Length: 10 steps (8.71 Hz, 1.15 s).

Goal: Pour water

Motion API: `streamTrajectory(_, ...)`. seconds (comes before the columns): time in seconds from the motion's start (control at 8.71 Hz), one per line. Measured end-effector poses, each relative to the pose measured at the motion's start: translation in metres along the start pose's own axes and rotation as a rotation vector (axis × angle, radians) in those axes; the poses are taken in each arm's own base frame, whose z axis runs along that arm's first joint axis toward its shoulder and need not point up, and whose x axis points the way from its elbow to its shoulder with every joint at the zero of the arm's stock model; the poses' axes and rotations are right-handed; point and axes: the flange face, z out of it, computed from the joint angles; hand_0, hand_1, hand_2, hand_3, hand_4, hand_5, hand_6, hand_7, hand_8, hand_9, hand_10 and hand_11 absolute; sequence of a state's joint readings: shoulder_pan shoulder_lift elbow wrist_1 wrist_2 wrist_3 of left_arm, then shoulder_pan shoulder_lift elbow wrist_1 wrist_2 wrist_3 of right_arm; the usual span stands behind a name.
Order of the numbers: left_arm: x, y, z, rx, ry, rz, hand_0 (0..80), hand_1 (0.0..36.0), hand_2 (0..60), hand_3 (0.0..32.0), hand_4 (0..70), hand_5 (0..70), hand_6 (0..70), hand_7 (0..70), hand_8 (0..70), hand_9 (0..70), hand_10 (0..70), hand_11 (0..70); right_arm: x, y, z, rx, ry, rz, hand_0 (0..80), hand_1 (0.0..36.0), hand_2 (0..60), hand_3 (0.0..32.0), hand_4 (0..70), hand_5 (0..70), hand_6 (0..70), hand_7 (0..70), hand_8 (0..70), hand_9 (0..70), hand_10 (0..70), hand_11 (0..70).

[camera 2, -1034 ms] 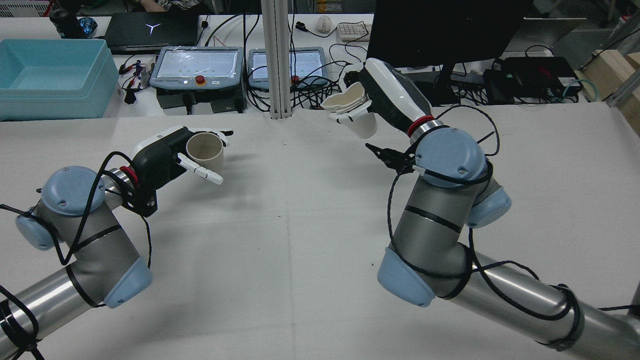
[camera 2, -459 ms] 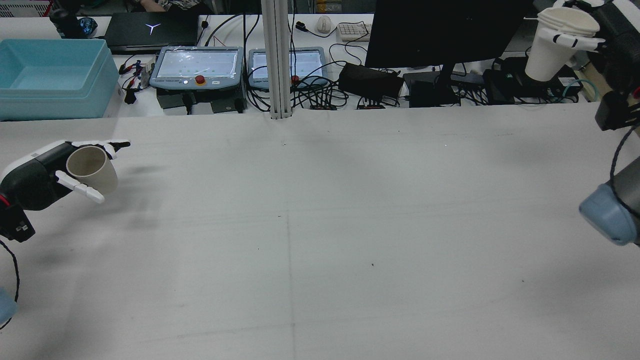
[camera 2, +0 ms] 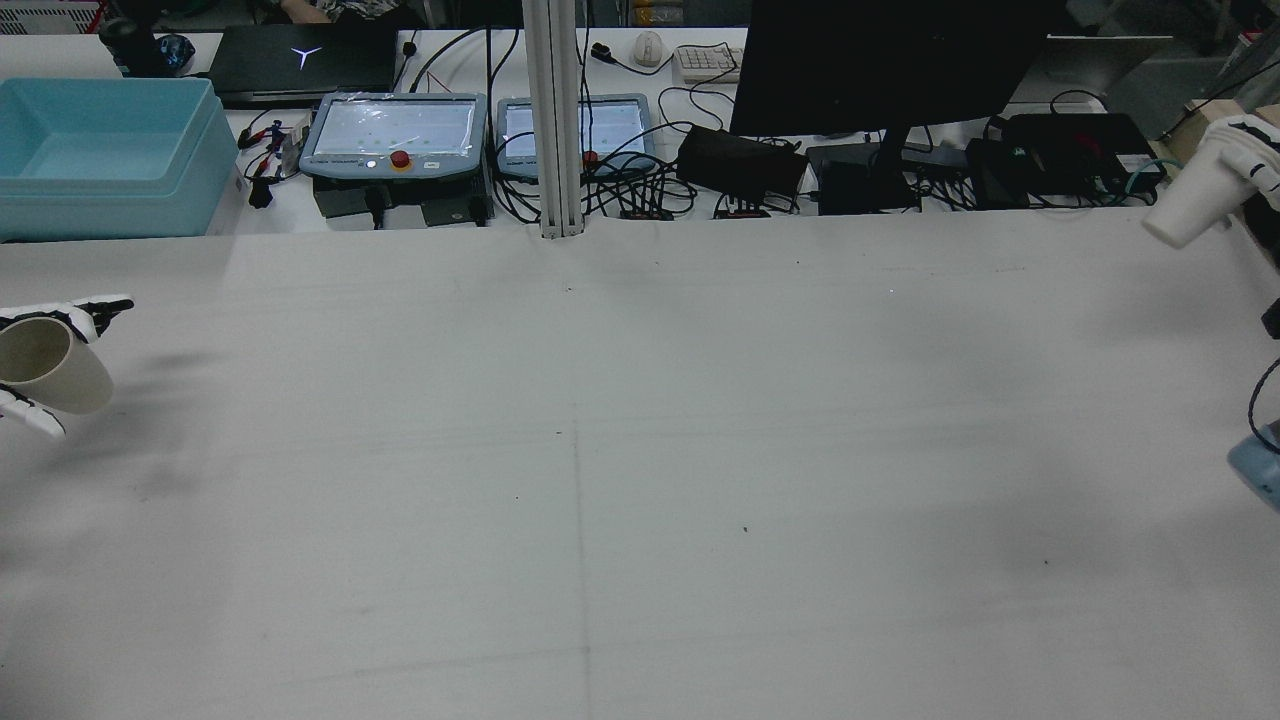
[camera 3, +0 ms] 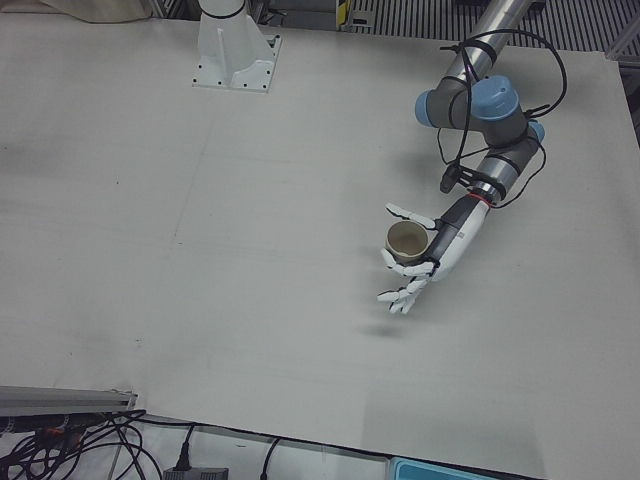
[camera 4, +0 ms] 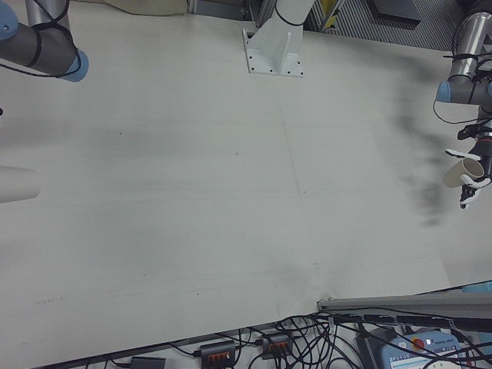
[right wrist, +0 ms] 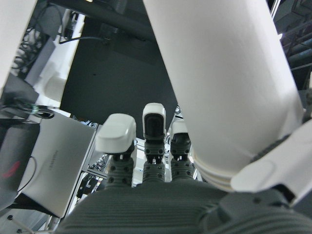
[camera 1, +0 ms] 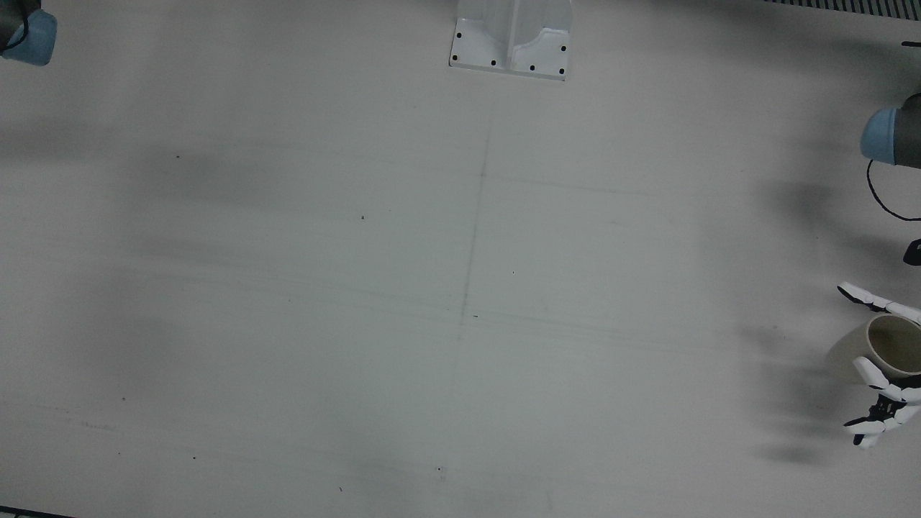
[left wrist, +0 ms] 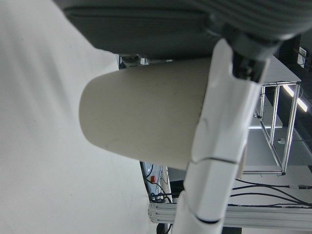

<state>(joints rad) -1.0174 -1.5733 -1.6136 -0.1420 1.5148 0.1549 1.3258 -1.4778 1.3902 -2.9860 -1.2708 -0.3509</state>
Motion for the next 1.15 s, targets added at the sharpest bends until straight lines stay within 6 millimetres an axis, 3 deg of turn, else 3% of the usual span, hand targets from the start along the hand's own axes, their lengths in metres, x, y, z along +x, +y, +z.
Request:
streamTrajectory(0.23,0.000,-0.017,-0.014,0.007,0.003,0.003,71.0,17.8,0.0,0.0,65.0,70.0,12.9,23.2,9.3,6.8,2.4,4.6,0.038,-0.080,-0.007,0.033,0.029,-0.035,20.4,0.0,14.0,0.0,23.4,50.2,45.1,64.9,40.0,56.2,70.0,70.0)
streamTrajectory(0.34,-0.002,-0.031,-0.018,0.014,0.003,0.007,70.6,17.6,0.0,0.0,65.4,70.0,12.9,23.1,9.3,6.8,2.3,4.5,0.054,-0.110,-0.007,0.049,0.043,-0.059,33.4,0.0,3.0,0.0,24.8,45.3,40.8,56.9,34.2,49.0,61.2,70.0)
streamTrajectory(0.46,-0.004,-0.041,-0.020,0.018,0.001,0.010,70.0,17.2,0.0,0.0,65.5,70.0,12.9,23.3,9.3,6.8,2.1,4.2,0.065,-0.123,-0.005,0.059,0.048,-0.086,45.8,2.8,0.0,0.0,16.8,23.0,23.0,27.8,17.8,23.8,26.9,39.0)
streamTrajectory(0.57,-0.006,-0.047,-0.020,0.018,0.000,0.013,68.5,16.4,0.0,0.0,65.5,70.0,12.9,23.5,9.4,6.8,2.1,4.1,0.076,-0.128,-0.005,0.067,0.049,-0.112,44.6,1.9,0.0,0.6,8.1,4.5,6.3,3.1,1.9,0.5,1.5,2.4)
streamTrajectory(0.69,-0.007,-0.050,-0.020,0.019,-0.001,0.015,70.8,14.9,0.0,0.0,60.1,70.0,12.0,22.9,8.8,5.6,1.6,3.5,0.083,-0.128,-0.006,0.070,0.050,-0.118,41.1,0.4,0.0,19.2,0.2,0.0,0.0,0.0,0.0,0.0,0.0,0.0)
streamTrajectory(0.8,-0.007,-0.054,-0.021,0.023,-0.003,0.017,74.4,14.2,0.0,0.0,51.1,70.0,11.4,22.0,8.8,4.3,1.4,3.3,0.088,-0.127,-0.006,0.068,0.051,-0.096,40.6,0.6,0.0,24.0,0.0,0.0,0.0,0.0,0.0,0.0,0.0,0.0)
streamTrajectory(0.92,-0.009,-0.062,-0.023,0.028,-0.004,0.020,68.8,12.4,0.0,0.0,37.9,70.0,9.5,19.0,8.6,2.7,0.6,2.2,0.090,-0.125,-0.005,0.065,0.050,-0.050,40.6,1.2,0.0,23.8,2.1,0.0,0.0,0.0,0.0,0.0,0.0,0.0)
streamTrajectory(1.03,-0.011,-0.075,-0.027,0.036,-0.005,0.024,67.3,11.8,0.0,0.0,31.4,70.0,8.0,16.6,8.2,1.9,0.0,1.0,0.090,-0.121,-0.002,0.057,0.046,-0.009,41.0,1.7,0.0,23.2,3.2,0.0,0.0,0.0,0.0,0.0,0.0,0.0)
streamTrajectory(1.15,-0.013,-0.088,-0.032,0.042,-0.005,0.030,63.4,11.1,0.0,0.0,28.1,55.3,5.6,12.3,7.0,1.0,0.0,0.0,0.088,-0.116,0.001,0.047,0.040,0.016,41.1,2.0,0.0,24.4,3.6,0.0,0.0,0.0,0.0,0.0,0.0,0.0)
